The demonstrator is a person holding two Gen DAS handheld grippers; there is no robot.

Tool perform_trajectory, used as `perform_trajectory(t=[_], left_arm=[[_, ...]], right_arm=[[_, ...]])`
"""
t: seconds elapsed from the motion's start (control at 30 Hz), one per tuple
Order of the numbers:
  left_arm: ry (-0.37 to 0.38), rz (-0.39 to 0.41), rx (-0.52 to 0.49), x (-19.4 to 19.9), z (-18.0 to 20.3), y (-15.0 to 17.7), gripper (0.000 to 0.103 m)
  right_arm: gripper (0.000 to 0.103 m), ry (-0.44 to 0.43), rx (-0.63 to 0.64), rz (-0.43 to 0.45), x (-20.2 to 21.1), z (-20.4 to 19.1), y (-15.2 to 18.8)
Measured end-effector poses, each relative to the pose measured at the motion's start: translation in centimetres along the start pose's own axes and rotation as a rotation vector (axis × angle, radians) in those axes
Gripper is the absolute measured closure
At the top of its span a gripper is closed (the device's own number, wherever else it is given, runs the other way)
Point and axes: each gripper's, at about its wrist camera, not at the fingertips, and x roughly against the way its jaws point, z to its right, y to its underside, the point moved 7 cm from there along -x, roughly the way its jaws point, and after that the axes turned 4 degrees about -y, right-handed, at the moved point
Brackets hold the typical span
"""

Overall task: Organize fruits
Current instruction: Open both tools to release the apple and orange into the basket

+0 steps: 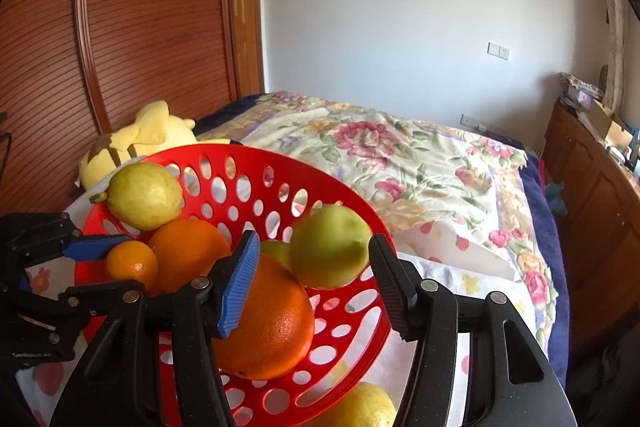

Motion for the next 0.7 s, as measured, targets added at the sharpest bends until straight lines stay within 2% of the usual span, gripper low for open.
perform_trajectory(t=[0.47,0.7], left_arm=[[0.008,0.023,-0.009,0.1,1.4,-1.7,0.069],[0.021,0.004,-0.027,-0.3,2.8,-1.2,0.068]], right_arm=[[0.043,0.013,-0.004,0.013,2.3,-0.4,1.4],[0.043,0.027,-0.017,0.020,4.9,-0.5,2.8]])
